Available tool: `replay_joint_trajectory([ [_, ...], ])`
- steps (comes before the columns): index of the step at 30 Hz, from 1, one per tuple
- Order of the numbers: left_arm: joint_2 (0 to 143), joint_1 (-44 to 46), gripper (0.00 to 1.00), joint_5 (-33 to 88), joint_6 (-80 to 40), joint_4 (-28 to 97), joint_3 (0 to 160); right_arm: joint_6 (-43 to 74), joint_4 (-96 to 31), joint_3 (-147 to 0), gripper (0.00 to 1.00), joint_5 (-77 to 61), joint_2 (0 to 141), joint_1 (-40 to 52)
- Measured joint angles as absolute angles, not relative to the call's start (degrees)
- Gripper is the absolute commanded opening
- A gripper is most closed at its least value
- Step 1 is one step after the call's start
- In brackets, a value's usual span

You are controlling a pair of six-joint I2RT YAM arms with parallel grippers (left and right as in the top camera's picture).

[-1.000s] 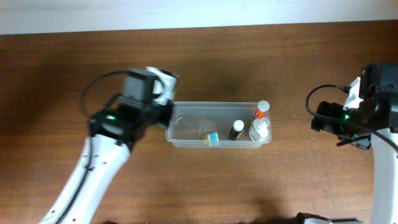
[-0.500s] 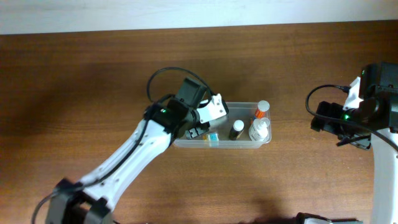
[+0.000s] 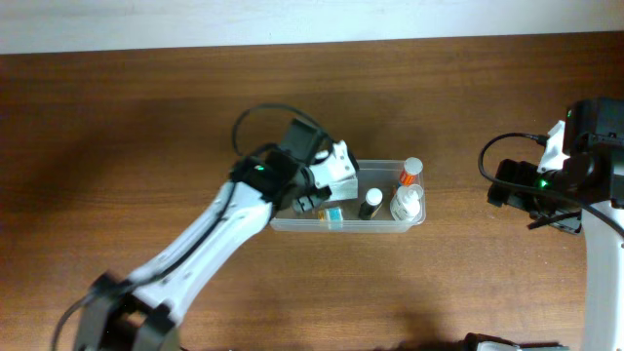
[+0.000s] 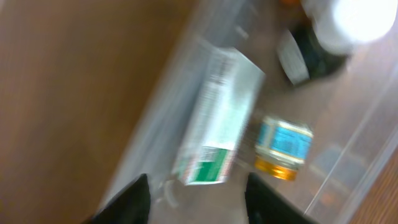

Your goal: Pack container

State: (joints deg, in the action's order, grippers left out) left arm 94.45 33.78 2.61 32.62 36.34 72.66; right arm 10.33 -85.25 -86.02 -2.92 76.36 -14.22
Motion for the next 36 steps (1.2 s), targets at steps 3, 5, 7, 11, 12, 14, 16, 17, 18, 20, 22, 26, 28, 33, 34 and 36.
replay_joint_trajectory([
  [3, 88.27, 30.63, 0.86, 1.30, 26.57, 36.86, 73.91, 10.04, -85.17, -86.02, 0.89, -2.92, 76.36, -13.78],
  [5, 85.54, 28.23, 0.99, 0.60, 23.62, 37.69, 74.52, 9.32, -84.64, -86.02, 0.91, -2.92, 76.36, -12.38],
  [7, 81.89, 23.29, 1.00, -0.36, 17.32, 39.57, 75.20, 8.47, -83.53, -86.02, 0.95, -2.87, 76.36, -9.82],
  [11, 80.12, 14.39, 0.99, -1.08, 8.05, 41.98, 75.26, 7.09, -79.09, -86.02, 0.98, -2.39, 76.36, -3.64],
  [12, 80.16, 12.21, 0.99, -1.19, 6.44, 42.57, 75.26, 6.87, -77.28, -86.02, 0.98, -2.39, 76.36, -2.55],
  [14, 80.25, 8.67, 0.99, -1.67, 4.12, 43.40, 75.24, 6.72, -75.07, -86.02, 0.98, -2.26, 76.36, -1.87],
  [16, 80.25, 6.61, 0.99, -1.72, 2.81, 43.72, 75.24, 6.59, -73.36, -86.02, 0.98, -2.04, 76.36, -1.80],
  [17, 80.25, 5.87, 0.99, -1.76, 2.35, 44.01, 75.24, 6.42, -72.90, -86.02, 0.98, -1.93, 76.36, -1.80],
  [18, 80.25, 5.23, 0.99, -1.76, 2.00, 44.80, 75.24, 6.35, -72.82, -86.00, 0.98, -1.91, 76.36, -1.80],
  [20, 80.14, 4.25, 0.99, -1.72, 1.61, 47.18, 75.24, 6.24, -72.86, -86.00, 0.98, -1.72, 76.34, -1.80],
  [22, 79.66, 3.62, 0.99, -1.28, 1.26, 48.95, 75.22, 6.24, -72.99, -86.00, 0.98, -1.54, 76.20, -1.80],
  [26, 74.32, 3.40, 0.99, -0.45, 0.97, 50.96, 74.94, 6.24, -72.01, -85.78, 0.98, -1.06, 72.49, -1.80],
  [28, 69.32, 3.42, 0.99, -0.21, 0.97, 51.11, 74.37, 6.22, -71.64, -85.67, 0.98, -0.45, 68.01, -1.80],
  [33, 51.88, 3.40, 0.99, -0.56, 0.78, 51.27, 69.23, 6.22, -70.94, -83.81, 0.98, 1.08, 54.00, -1.80],
  [34, 47.64, 3.40, 1.00, -1.06, 0.38, 51.62, 67.44, 6.20, -71.02, -82.72, 0.98, 1.26, 51.31, -1.80],
  [36, 39.66, 3.40, 0.99, -2.79, -0.73, 52.90, 63.16, 6.22, -71.16, -79.29, 0.98, 1.52, 46.26, -1.80],
])
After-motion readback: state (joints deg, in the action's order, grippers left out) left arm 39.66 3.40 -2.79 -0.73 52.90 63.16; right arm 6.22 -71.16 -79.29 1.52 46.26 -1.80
